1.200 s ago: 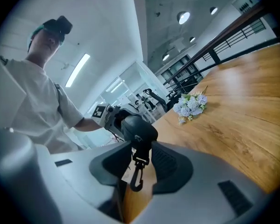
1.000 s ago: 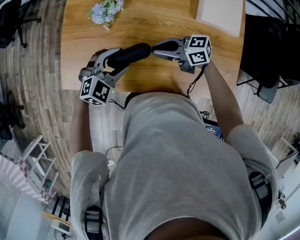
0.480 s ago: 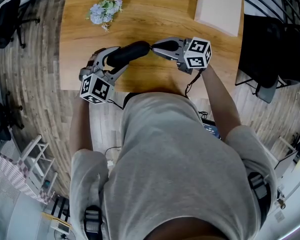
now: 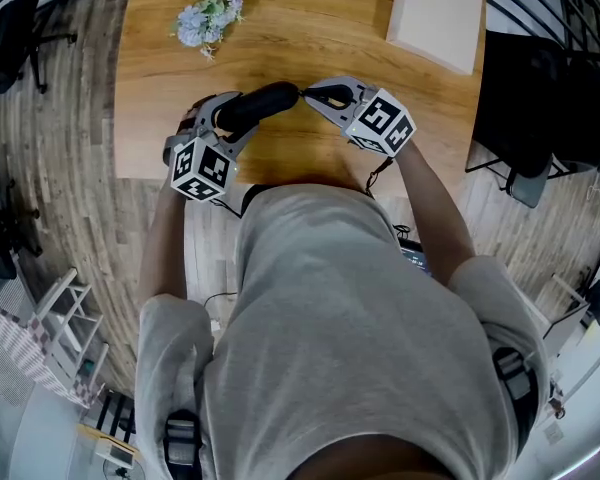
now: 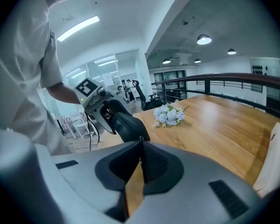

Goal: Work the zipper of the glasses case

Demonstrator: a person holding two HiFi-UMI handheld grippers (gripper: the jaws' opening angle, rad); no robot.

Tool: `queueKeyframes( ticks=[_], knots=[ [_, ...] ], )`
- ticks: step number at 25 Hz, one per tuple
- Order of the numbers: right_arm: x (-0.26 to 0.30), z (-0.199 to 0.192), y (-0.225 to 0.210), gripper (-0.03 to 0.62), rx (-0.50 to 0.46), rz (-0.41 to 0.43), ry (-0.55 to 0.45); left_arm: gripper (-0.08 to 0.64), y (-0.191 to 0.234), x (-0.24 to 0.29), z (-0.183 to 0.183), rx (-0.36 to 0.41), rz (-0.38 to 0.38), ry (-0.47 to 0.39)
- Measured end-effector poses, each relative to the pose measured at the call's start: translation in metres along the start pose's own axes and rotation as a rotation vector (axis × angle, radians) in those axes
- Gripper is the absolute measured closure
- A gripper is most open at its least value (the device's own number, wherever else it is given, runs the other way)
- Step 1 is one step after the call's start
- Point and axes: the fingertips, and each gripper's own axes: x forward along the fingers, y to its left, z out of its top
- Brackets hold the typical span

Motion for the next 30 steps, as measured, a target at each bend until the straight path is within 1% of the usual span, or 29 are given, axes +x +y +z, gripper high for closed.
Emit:
queueKeyframes(
  ticks=[3, 6, 10, 11, 14, 19, 22, 23, 25, 26, 27, 30],
  knots=[
    [-0.001, 0.001, 0.001, 0.552, -0.062, -0.066, 0.016, 0.282, -0.001, 0.005, -0.005, -0.032, 0.006, 0.024],
    [-0.003, 0.005, 0.002, 0.552, -0.114, -0.114, 0.023, 0.282, -0.002, 0.007, -0.006, -0.052, 0.013, 0.022],
    [-0.005, 0.009, 0.001, 0.552, -0.243, -0.168, 0.065, 0.282, -0.002, 0.011, -0.007, -0.059, 0.019, 0.036],
    [-0.004, 0.009, 0.001, 0.554, -0.258, -0.176, 0.072, 0.282, -0.002, 0.012, -0.008, -0.063, 0.022, 0.044],
    [-0.003, 0.009, 0.004, 0.553, -0.242, -0.177, 0.070, 0.282, -0.002, 0.015, -0.014, -0.080, 0.026, 0.070],
    [-0.001, 0.008, 0.008, 0.553, -0.260, -0.180, 0.094, 0.285, -0.007, 0.020, -0.020, -0.098, 0.029, 0.111],
    [0.001, 0.010, 0.012, 0.552, -0.251, -0.184, 0.084, 0.287, -0.010, 0.025, -0.023, -0.094, 0.033, 0.146],
    [0.003, 0.011, 0.014, 0.566, -0.257, -0.189, 0.086, 0.287, -0.011, 0.027, -0.023, -0.087, 0.031, 0.154],
    [0.006, 0.011, 0.012, 0.566, -0.287, -0.220, 0.107, 0.287, -0.011, 0.030, -0.022, -0.087, 0.034, 0.156],
    [0.006, 0.012, 0.010, 0.566, -0.282, -0.229, 0.106, 0.287, -0.009, 0.030, -0.022, -0.090, 0.039, 0.152],
    [0.007, 0.013, 0.008, 0.566, -0.252, -0.228, 0.090, 0.287, -0.008, 0.030, -0.022, -0.091, 0.044, 0.146],
    [0.005, 0.014, 0.006, 0.567, -0.107, -0.199, 0.024, 0.287, -0.006, 0.027, -0.023, -0.089, 0.059, 0.126]
  ],
)
